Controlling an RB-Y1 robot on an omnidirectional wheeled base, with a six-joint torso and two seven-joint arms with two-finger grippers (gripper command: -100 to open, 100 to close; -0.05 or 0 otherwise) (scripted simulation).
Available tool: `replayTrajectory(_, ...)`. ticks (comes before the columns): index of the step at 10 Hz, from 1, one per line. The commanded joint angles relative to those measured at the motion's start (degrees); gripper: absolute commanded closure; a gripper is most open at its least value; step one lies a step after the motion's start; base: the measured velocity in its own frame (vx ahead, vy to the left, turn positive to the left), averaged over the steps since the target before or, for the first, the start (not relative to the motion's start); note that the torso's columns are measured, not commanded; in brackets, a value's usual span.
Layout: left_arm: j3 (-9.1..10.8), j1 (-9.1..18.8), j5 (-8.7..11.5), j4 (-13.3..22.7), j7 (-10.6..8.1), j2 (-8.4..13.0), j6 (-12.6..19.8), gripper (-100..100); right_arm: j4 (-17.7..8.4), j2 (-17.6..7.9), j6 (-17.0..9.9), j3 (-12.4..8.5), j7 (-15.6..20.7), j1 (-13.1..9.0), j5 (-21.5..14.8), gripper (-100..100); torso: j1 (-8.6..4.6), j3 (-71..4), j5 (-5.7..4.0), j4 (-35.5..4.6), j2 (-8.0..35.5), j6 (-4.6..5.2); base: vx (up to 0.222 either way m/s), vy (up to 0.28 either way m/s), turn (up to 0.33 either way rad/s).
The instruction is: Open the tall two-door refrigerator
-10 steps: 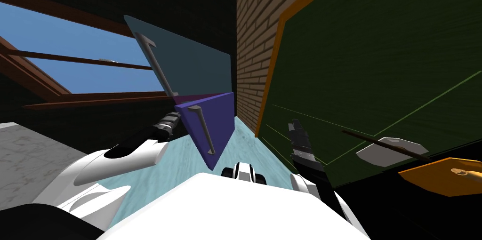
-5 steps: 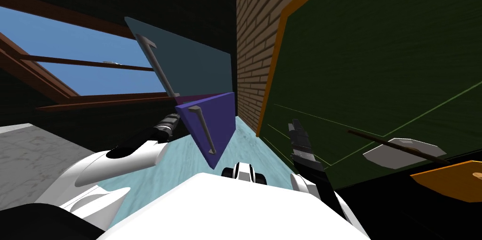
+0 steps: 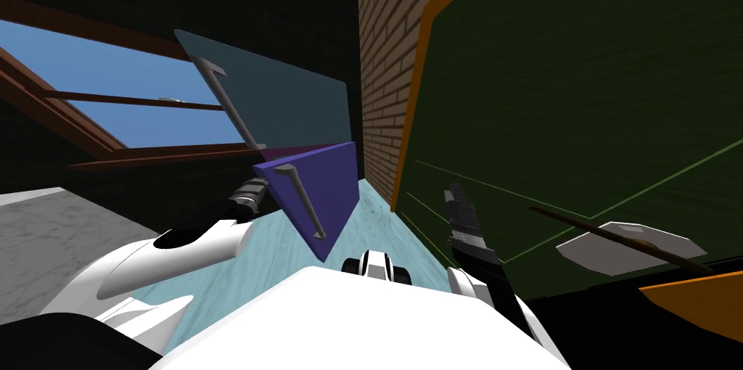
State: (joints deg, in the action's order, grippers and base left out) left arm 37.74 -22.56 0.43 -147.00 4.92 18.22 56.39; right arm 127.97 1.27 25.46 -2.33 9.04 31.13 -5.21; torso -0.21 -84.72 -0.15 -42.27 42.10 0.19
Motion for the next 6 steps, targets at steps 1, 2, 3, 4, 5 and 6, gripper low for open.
replayTrajectory(1, 1.31, -0.01, -1.32, -0.09, -0.71, -0.7, 0.54, 100, 0.0, 0.0, 0.0, 0.0, 0.0, 0.0, 0.0, 0, -0.03, 0.01, 0.0, 0.0, 0.02, -0.02, 0.06, -0.257, 0.052)
replayTrajectory(2, 1.84, -0.12, -1.82, -0.09, -0.97, -1.02, 0.78, 100, 0.0, 0.0, 0.0, 0.0, 0.0, 0.0, 0.0, 0, 0.04, -0.01, 0.0, 0.0, -0.01, -0.02, 0.045, -0.223, 0.054)
replayTrajectory(3, 2.37, -0.22, -2.32, -0.09, -1.23, -1.35, 1.02, 100, 0.0, 0.0, 0.0, 0.0, 0.0, 0.0, 0.0, 0, 0.19, 0.01, 0.04, -0.01, 0.03, -0.03, 0.042, -0.237, 0.036)
replayTrajectory(4, 2.91, -0.33, -2.81, -0.1, -1.49, -1.67, 1.26, 100, 0.0, 0.0, 0.0, 0.0, 0.0, 0.0, 0.0, 0, 0.14, 0.05, 0.08, 0.0, 0.07, -0.07, 0.073, -0.252, 0.04)
replayTrajectory(5, 2.52, -0.32, -2.58, -0.06, -1.28, -1.56, 1.15, 100, 0.0, 0.0, 0.0, 0.0, 0.0, 0.0, 0.0, 0, 0.11, 0.05, 0.09, 0.02, 0.04, -0.14, 0.032, -0.12, 0.043)
replayTrajectory(6, 2.44, -0.32, -2.66, 2.17, -1.4, -1.77, 0.87, -100, 0.0, -0.02, 0.0, -0.01, 0.0, 0.0, 0.0, 0, 0.54, 0.06, 0.13, -0.03, 0.12, -0.03, 0.002, -0.041, 0.017)
